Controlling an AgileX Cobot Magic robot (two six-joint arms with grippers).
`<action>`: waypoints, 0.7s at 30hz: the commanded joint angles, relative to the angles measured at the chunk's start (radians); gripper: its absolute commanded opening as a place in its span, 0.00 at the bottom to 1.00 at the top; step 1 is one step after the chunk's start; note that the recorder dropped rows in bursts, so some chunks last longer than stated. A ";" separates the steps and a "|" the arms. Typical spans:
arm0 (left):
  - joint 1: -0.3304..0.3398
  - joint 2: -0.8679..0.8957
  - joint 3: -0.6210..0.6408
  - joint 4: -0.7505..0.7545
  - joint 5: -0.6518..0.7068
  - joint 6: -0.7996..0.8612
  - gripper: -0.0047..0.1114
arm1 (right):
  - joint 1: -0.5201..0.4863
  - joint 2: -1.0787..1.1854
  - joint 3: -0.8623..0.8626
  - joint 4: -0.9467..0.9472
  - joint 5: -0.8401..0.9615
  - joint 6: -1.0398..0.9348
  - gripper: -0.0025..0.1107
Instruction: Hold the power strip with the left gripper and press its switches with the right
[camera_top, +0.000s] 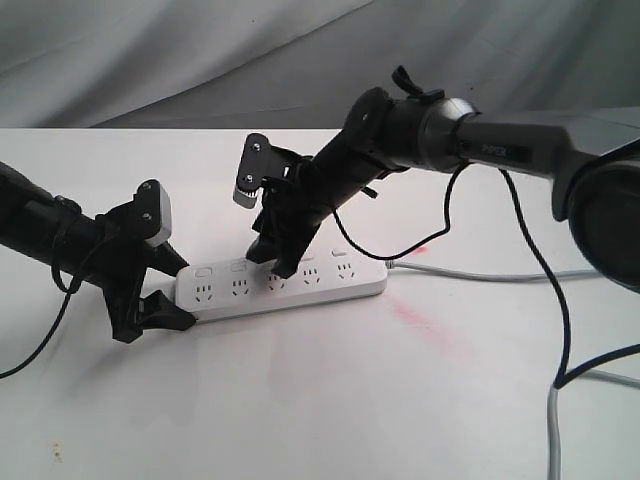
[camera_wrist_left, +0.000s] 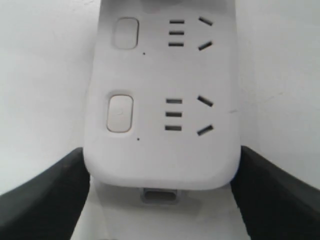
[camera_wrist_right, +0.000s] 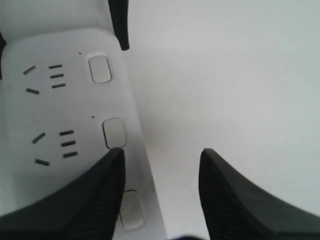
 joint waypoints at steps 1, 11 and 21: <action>-0.005 -0.002 -0.005 -0.006 0.006 -0.003 0.51 | -0.020 -0.027 0.006 -0.022 0.020 0.004 0.41; -0.005 -0.002 -0.005 -0.006 0.006 -0.001 0.51 | -0.024 -0.015 0.006 -0.034 0.009 0.004 0.41; -0.005 -0.002 -0.005 -0.006 0.006 -0.004 0.51 | -0.024 0.016 0.006 -0.038 0.013 0.004 0.41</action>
